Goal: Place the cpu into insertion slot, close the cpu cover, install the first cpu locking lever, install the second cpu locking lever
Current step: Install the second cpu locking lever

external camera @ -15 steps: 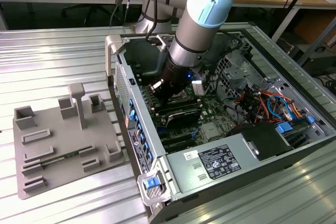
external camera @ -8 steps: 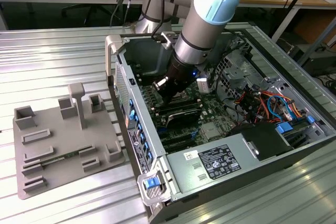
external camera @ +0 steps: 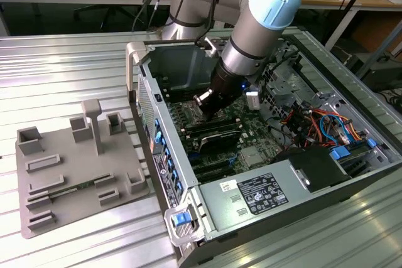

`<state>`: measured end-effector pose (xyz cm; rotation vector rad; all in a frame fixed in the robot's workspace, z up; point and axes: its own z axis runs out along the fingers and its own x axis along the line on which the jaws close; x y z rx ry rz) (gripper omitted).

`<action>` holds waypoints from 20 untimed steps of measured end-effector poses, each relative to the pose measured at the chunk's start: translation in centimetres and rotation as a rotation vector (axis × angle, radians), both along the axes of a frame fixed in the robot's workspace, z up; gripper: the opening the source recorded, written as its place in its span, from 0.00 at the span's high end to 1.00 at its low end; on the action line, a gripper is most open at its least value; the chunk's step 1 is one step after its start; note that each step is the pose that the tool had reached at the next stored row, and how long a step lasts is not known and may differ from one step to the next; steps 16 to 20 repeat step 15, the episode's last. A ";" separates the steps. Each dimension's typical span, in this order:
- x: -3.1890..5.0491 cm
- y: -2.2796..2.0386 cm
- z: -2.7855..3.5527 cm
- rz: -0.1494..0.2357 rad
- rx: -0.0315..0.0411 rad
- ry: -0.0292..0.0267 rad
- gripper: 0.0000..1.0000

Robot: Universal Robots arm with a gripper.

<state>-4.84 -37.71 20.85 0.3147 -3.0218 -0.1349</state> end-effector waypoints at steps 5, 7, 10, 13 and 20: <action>0.56 0.14 0.60 0.000 0.0064 0.0005 0.89; 0.68 0.14 1.22 0.000 0.0081 0.0005 0.89; 0.69 0.15 1.36 0.000 0.0084 0.0004 0.89; 0.70 0.14 1.41 0.000 0.0082 0.0006 0.89; 0.70 0.14 1.42 0.000 0.0082 0.0006 0.89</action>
